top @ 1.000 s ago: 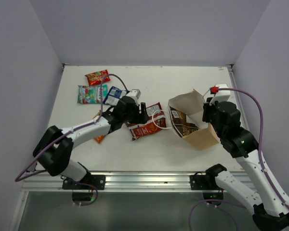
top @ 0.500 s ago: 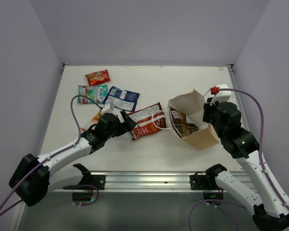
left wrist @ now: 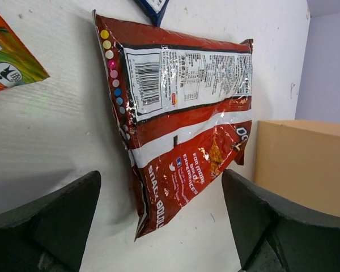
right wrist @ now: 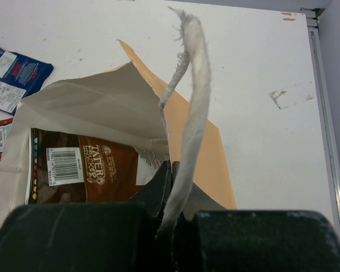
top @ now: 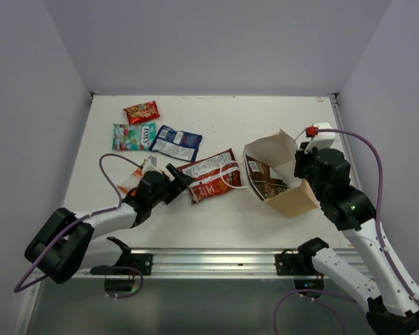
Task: Place the snacks into the paper bag
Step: Adjust the snack at the center of the board, then pick up the snack from the center of the board.
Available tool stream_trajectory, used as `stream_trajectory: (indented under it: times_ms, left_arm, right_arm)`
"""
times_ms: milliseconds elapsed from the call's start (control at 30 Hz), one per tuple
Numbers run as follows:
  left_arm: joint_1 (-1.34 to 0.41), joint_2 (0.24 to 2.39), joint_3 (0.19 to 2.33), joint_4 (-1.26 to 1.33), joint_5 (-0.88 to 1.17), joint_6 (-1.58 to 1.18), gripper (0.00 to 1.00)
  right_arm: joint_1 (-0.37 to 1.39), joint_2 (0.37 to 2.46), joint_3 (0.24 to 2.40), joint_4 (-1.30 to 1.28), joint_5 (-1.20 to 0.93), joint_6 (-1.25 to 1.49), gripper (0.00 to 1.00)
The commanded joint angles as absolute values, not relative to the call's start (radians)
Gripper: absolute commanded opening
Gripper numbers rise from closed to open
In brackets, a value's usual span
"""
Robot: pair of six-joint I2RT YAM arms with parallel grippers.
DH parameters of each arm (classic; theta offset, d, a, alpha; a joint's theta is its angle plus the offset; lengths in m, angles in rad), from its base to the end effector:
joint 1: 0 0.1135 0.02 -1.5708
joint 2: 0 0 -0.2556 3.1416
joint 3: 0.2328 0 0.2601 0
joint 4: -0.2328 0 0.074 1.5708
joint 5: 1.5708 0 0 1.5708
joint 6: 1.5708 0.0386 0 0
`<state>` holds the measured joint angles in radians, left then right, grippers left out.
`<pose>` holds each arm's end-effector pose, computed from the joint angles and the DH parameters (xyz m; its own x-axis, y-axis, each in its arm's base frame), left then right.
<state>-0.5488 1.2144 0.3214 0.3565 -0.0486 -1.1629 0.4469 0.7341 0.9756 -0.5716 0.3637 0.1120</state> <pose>0.1998 -0.1200 0.1360 -0.6186 -0.6964 -0.3637 -0.2077 0.5914 -0.7791 0.1554 0.0593 0.3678 -0.3017 -0.0287 -0.9530 -0.0671 0.9977 -0.0088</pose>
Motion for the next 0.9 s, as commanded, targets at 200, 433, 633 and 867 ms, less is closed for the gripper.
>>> stream_trajectory:
  times_ms: [200, 433, 633, 867]
  left_arm:
    - [-0.508, 1.393, 0.311, 0.621, -0.009, -1.198, 0.87]
    - [-0.488, 1.538, 0.350, 0.678, -0.005, -1.195, 0.85]
    - [-0.483, 1.676, 0.382, 0.756, 0.043, -1.207, 0.78]
    - [-0.482, 1.796, 0.390, 0.882, 0.089, -1.206, 0.50]
  right_arm:
    - [0.451, 0.715, 0.986, -0.512, 0.348, 0.120, 0.00]
    - [0.453, 0.719, 0.983, -0.508, 0.344, 0.121, 0.00]
    - [0.451, 0.716, 0.985, -0.508, 0.344, 0.121, 0.00]
    - [0.451, 0.721, 0.983, -0.508, 0.341, 0.121, 0.00]
